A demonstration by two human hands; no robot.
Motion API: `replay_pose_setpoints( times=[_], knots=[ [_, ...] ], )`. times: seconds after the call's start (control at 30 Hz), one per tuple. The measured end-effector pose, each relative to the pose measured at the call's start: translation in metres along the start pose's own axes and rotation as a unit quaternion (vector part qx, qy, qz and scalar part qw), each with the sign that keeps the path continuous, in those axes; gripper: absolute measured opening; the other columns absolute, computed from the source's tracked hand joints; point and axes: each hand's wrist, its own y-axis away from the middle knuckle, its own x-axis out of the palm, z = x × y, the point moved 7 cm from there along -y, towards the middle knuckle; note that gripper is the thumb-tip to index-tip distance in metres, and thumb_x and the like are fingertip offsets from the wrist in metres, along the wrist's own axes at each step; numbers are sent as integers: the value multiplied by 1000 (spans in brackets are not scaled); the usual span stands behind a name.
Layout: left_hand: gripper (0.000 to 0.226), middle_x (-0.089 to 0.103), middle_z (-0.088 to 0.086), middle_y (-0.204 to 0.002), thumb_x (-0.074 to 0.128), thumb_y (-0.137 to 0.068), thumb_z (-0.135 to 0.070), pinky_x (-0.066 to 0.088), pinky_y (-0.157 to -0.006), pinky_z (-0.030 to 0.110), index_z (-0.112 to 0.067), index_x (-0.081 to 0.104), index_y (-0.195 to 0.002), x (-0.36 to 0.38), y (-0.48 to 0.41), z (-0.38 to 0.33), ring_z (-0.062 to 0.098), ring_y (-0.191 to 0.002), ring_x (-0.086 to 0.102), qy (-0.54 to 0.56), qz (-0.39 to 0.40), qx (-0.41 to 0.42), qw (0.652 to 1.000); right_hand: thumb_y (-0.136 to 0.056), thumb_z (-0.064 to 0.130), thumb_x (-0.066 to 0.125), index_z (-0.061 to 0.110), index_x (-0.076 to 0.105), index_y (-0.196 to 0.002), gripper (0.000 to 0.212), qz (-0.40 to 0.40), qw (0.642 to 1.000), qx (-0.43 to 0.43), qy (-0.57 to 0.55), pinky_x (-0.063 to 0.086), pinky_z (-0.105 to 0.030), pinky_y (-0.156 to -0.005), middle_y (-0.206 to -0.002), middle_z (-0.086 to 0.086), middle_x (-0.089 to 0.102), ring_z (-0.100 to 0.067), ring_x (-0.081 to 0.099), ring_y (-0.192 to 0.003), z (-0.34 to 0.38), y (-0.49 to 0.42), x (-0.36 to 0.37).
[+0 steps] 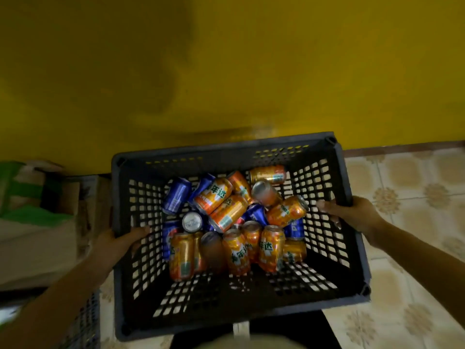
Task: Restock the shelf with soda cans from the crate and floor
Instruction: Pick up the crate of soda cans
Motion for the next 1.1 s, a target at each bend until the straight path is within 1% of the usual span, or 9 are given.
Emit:
replay_pose_setpoints(
  times=[0.1, 0.2, 0.33, 0.57, 0.67, 0.8, 0.9, 1.03, 1.1],
  knots=[
    [52, 71, 9, -99, 84, -62, -51, 53, -88, 51, -14, 65, -94, 9, 109, -49, 31, -93, 68, -15, -11, 19, 1000, -67, 39, 81, 13, 61, -96, 44, -33, 999, 5, -25, 48, -28, -62, -86, -4, 66, -22, 64, -76, -9, 66, -19],
    [47, 63, 13, -107, 79, -75, -31, 49, -94, 48, -8, 61, -112, 15, 147, -62, 34, -101, 62, 2, -12, 35, 999, -64, 41, 83, 10, 61, -110, 59, -62, 997, 20, -50, 52, -35, -75, -100, -9, 67, -29, 66, -87, -36, 103, -24],
    [19, 62, 8, -91, 75, -80, -24, 47, -86, 38, -16, 58, -79, 25, 151, -87, 25, -84, 60, -34, 22, 75, 996, -70, 34, 81, 13, 58, -105, 47, -74, 993, 35, -87, 50, -37, -77, -101, -9, 65, -29, 63, -89, -63, 130, -19],
    [18, 63, 4, -86, 75, -80, -23, 47, -84, 36, -19, 60, -88, 68, 154, -126, 20, -78, 60, -109, 72, 102, 986, -73, 33, 80, 12, 57, -116, 54, -117, 982, 68, -135, 50, -35, -76, -102, -8, 64, -28, 63, -89, -116, 167, -34],
    [13, 65, 6, -92, 74, -82, -21, 48, -89, 37, -19, 62, -87, 104, 158, -143, 22, -88, 60, -139, 108, 109, 978, -71, 38, 80, 13, 56, -121, 61, -140, 974, 82, -161, 49, -34, -75, -107, -9, 65, -28, 64, -92, -143, 180, -54],
    [25, 66, 6, -92, 76, -79, -25, 48, -71, 27, -13, 66, -98, 167, 167, -176, 18, -84, 61, -194, 131, 140, 962, -74, 38, 78, 15, 55, -117, 54, -168, 958, 99, -209, 47, -34, -73, -105, -8, 65, -26, 63, -89, -183, 193, -90],
    [16, 62, 2, -82, 76, -80, -22, 45, -80, 31, -14, 63, -85, 228, 182, -199, 20, -86, 59, -227, 144, 162, 949, -71, 39, 79, 12, 56, -119, 60, -195, 941, 117, -249, 50, -36, -77, -108, -9, 66, -26, 64, -90, -224, 194, -119],
    [29, 65, 6, -101, 77, -79, -25, 48, -91, 38, -10, 65, -100, 326, 214, -234, 23, -96, 61, -274, 159, 202, 927, -65, 40, 83, 11, 56, -122, 69, -211, 920, 139, -301, 53, -43, -87, -113, -11, 67, -29, 66, -96, -271, 181, -177],
    [26, 61, 6, -102, 76, -80, -25, 48, -88, 38, -11, 62, -96, 372, 234, -248, 23, -94, 59, -282, 157, 206, 924, -62, 42, 84, 9, 57, -121, 72, -229, 908, 152, -315, 54, -40, -86, -114, -11, 66, -30, 65, -98, -288, 177, -216]
  ],
)
